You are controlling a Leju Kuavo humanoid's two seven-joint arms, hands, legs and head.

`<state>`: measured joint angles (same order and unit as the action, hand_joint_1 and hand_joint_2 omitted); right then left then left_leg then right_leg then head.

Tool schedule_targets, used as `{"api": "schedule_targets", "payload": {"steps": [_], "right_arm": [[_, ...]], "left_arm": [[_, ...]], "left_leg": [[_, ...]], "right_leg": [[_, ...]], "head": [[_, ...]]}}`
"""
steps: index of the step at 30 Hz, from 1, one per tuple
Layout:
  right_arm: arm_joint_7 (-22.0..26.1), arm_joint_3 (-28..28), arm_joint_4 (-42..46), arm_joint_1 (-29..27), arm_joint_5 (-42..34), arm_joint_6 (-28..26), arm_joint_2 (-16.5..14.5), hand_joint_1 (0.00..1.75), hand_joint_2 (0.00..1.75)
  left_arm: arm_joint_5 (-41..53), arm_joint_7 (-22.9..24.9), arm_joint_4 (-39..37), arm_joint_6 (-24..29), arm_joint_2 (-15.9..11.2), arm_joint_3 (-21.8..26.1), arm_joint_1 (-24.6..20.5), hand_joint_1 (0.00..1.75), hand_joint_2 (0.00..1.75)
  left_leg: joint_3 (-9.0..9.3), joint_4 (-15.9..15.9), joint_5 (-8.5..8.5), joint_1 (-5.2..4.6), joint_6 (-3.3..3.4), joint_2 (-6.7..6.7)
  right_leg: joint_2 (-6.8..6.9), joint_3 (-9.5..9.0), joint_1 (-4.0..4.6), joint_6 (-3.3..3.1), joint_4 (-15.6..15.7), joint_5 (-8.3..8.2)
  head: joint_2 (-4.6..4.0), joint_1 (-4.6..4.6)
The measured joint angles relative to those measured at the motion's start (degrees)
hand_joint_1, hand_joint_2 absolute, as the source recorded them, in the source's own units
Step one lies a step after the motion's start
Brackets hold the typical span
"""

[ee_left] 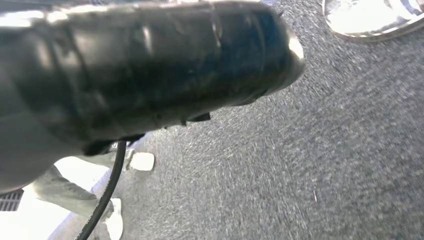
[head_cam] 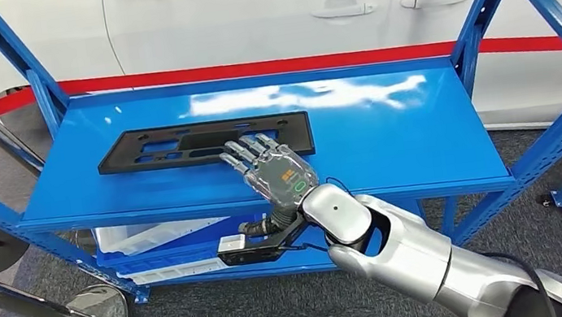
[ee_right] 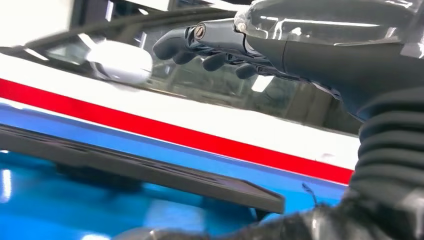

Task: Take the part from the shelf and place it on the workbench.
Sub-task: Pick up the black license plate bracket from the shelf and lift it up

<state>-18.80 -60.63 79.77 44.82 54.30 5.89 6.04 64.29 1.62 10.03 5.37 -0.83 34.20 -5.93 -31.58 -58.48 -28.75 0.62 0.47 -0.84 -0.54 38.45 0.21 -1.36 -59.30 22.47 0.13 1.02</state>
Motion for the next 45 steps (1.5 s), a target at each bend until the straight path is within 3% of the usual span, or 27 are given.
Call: {"api": "schedule_targets", "payload": {"steps": [2,5,7,8,10,12,14,17,20,22,23,24,26,28,32,34,36,37,38,39,41,42,43,45], "right_arm": [[0.0,0.0,-0.8,0.3,0.0,-0.1,-0.5,0.0,1.75],[0.1,0.0,-1.9,0.4,-0.1,-0.1,-1.2,0.0,1.75],[0.3,-0.2,-2.7,0.3,-0.5,-0.1,-1.5,0.0,1.75],[0.4,-0.2,-3.4,0.3,-0.8,-0.1,-1.7,0.0,1.75],[0.9,-0.4,-5.1,0.3,-1.6,0.0,-2.3,0.0,1.75],[1.4,-0.6,-6.7,0.4,-2.3,0.2,-2.8,0.0,1.75],[1.8,-0.8,-8.4,0.3,-2.8,0.5,-3.4,0.0,1.75],[1.9,-1.1,-10.5,0.1,-3.6,0.5,-4.2,0.0,1.75],[1.5,-1.1,-12.5,-0.1,-4.7,0.1,-4.8,0.0,1.75],[1.2,-1.1,-13.6,-0.3,-5.4,0.1,-5.1,0.0,1.75],[1.0,-1.1,-14.2,-0.4,-6.1,0.1,-5.3,0.0,1.75],[0.7,-1.1,-14.7,-0.3,-7.2,0.2,-5.5,0.0,1.75],[0.2,-1.1,-15.8,-0.1,-10.6,0.1,-6.2,0.0,1.75],[0.0,-0.8,-17.2,0.1,-14.4,-1.3,-7.1,0.0,1.75],[0.4,-0.2,-20.0,0.7,-18.9,-7.9,-8.8,0.0,1.75],[0.6,0.3,-21.1,1.0,-20.1,-10.9,-9.7,0.0,1.75],[0.5,0.6,-22.1,1.1,-20.9,-12.7,-10.3,0.0,1.75],[0.5,0.7,-22.6,1.1,-21.2,-13.3,-10.5,0.0,1.75],[0.4,0.8,-23.0,1.0,-21.4,-13.7,-10.6,0.0,1.75],[0.3,0.9,-23.4,1.0,-21.5,-14.0,-10.7,0.0,1.75],[0.3,1.3,-24.0,1.1,-21.5,-15.1,-11.1,0.0,1.75],[0.5,1.4,-24.2,1.2,-21.5,-15.8,-11.2,0.0,1.75],[0.6,1.5,-24.4,1.2,-21.4,-16.6,-11.3,0.0,1.75],[0.9,1.6,-24.7,1.3,-21.0,-17.8,-11.4,0.0,1.75]], "left_arm": [[0.0,0.0,0.0,0.0,0.1,-0.1,0.0,0.0,0.0],[-0.3,-0.3,0.0,-0.1,0.1,-0.1,-0.1,0.0,0.0],[-0.7,-0.5,0.0,-0.3,0.1,-0.1,0.1,0.0,0.0],[-0.8,-0.7,0.0,-0.4,0.1,-0.1,0.2,0.0,0.0],[-0.8,-0.8,0.0,-0.4,0.1,-0.1,0.1,0.0,0.0],[-0.3,-0.8,0.0,-0.7,0.1,-0.3,0.0,0.0,0.0],[-0.1,-0.7,0.0,-1.3,0.1,-0.6,0.0,0.0,0.0],[-0.5,-0.5,0.0,-1.9,0.1,-0.7,0.1,0.0,0.0],[-1.4,-1.0,0.0,-1.7,0.2,-0.7,0.1,0.0,0.0],[-1.7,-1.2,0.0,-1.6,0.2,-0.7,0.1,0.0,0.0],[-1.8,-1.3,0.0,-1.5,0.2,-0.7,0.1,0.0,0.0],[-1.9,-1.4,0.0,-1.3,0.3,-0.7,0.2,0.0,0.0],[-2.0,-1.7,0.0,-1.0,0.3,-0.7,0.2,0.0,0.0],[-2.0,-2.0,0.0,-1.0,0.3,-0.7,0.2,0.0,0.0],[-1.9,-2.6,0.0,-1.1,0.7,-0.7,0.2,0.0,0.0],[-1.9,-2.8,0.0,-1.2,0.9,-0.7,0.2,0.0,0.0],[-1.8,-2.8,0.0,-1.3,1.1,-0.7,0.2,0.0,0.0],[-1.8,-2.8,0.0,-1.3,1.2,-0.7,0.3,0.0,0.0],[-1.8,-2.8,0.0,-1.4,1.3,-0.7,0.4,0.0,0.0],[-1.8,-2.8,0.0,-1.4,1.4,-0.7,0.4,0.0,0.0],[-1.6,-2.9,0.0,-1.4,1.5,-0.7,0.4,0.0,0.0],[-1.5,-2.9,0.0,-1.4,1.5,-0.7,0.3,0.0,0.0],[-1.4,-2.9,0.0,-1.4,1.6,-0.8,0.3,0.0,0.0],[-1.3,-3.0,0.0,-1.4,1.7,-0.9,0.3,0.0,0.0]], "left_leg": [[-0.72,-1.8,-1.18,0.12,-0.59,0.19],[-5.91,-11.4,-5.1,0.2,-1.38,0.4],[-8.76,-15.0,-5.36,0.22,-1.56,0.4],[-8.8,-13.8,-3.88,0.23,-1.52,0.41],[-6.6,-7.0,0.68,0.19,-1.21,0.41],[-4.71,-1.4,2.71,-0.16,-0.68,0.41],[-4.34,0.0,2.76,-0.53,-0.08,0.34],[-3.72,0.7,3.63,-0.07,0.71,0.36],[-3.31,1.0,3.73,0.19,1.12,0.44],[-3.25,0.9,3.62,0.25,1.17,0.43],[-3.22,0.8,3.54,0.33,1.1,0.42],[-3.16,0.7,3.4,0.43,0.97,0.4],[-3.19,0.2,2.98,0.49,0.48,0.38],[-3.41,-0.2,2.67,0.36,-0.11,0.39],[-3.71,-1.0,1.95,0.53,-1.29,0.46],[-5.78,-5.6,-0.66,0.6,-1.72,0.55],[-9.24,-12.6,-3.42,0.6,-1.95,0.56],[-10.45,-14.8,-3.81,0.6,-1.97,0.56],[-10.69,-14.9,-3.12,0.6,-1.9,0.56],[-9.9,-13.0,-1.59,0.6,-1.75,0.56],[-6.36,-5.7,1.91,0.49,-1.26,0.55],[-4.91,-2.7,2.81,0.34,-1.01,0.52],[-4.01,-0.9,3.14,0.18,-0.79,0.49],[-3.68,-0.1,3.04,-0.09,-0.4,0.43]], "right_leg": [[0.0,-0.57,-0.18,-0.55,0.3,0.14],[0.04,-0.99,-0.17,-1.17,0.4,0.54],[-0.03,-1.1,-0.07,-1.38,0.2,0.89],[-0.09,-1.21,-0.05,-1.4,0.1,1.08],[-0.21,-1.56,-0.04,-1.29,-0.1,1.48],[-0.24,-1.63,0.01,-0.97,-0.2,1.65],[-0.25,-1.55,0.06,-0.5,-0.1,1.64],[-0.19,-1.17,0.28,0.41,-1.3,2.77],[-0.05,2.68,-0.13,1.27,-10.1,7.43],[-0.03,5.06,-0.53,1.58,-14.9,8.7],[-0.01,4.91,-0.71,1.68,-14.5,7.8],[0.01,3.75,-0.86,1.74,-12.0,6.1],[0.06,0.15,-0.97,1.7,-4.7,2.99],[0.01,-1.73,-0.82,1.36,-1.0,2.33],[-0.04,-2.06,-0.75,0.07,-0.4,2.32],[-0.01,-2.36,-0.86,-0.51,-0.2,2.26],[0.0,-2.44,-0.7,-0.82,-0.2,2.33],[-0.01,-2.47,-0.6,-0.86,-0.2,2.36],[-0.04,-2.5,-0.52,-0.88,-0.2,2.37],[-0.08,-2.55,-0.45,-0.87,-0.2,2.38],[-0.19,-2.66,-0.3,-0.76,-0.2,2.44],[-0.22,-2.65,-0.2,-0.63,-0.2,2.47],[-0.24,-2.62,-0.14,-0.43,-0.2,2.49],[-0.24,-2.63,-0.15,0.1,-0.1,2.47]], "head": [[0.0,0.07],[0.0,0.21],[0.0,0.2],[0.0,0.21],[0.0,0.2],[0.0,0.18],[0.0,0.18],[0.0,0.07],[0.0,-0.19],[0.0,-0.2],[0.0,-0.2],[0.0,-0.2],[0.0,-0.25],[0.0,-0.26],[0.0,-0.09],[0.0,0.2],[0.0,0.36],[0.0,0.34],[0.0,0.34],[0.0,0.35],[0.0,0.34],[0.0,0.33],[0.0,0.31],[0.0,0.29]]}}
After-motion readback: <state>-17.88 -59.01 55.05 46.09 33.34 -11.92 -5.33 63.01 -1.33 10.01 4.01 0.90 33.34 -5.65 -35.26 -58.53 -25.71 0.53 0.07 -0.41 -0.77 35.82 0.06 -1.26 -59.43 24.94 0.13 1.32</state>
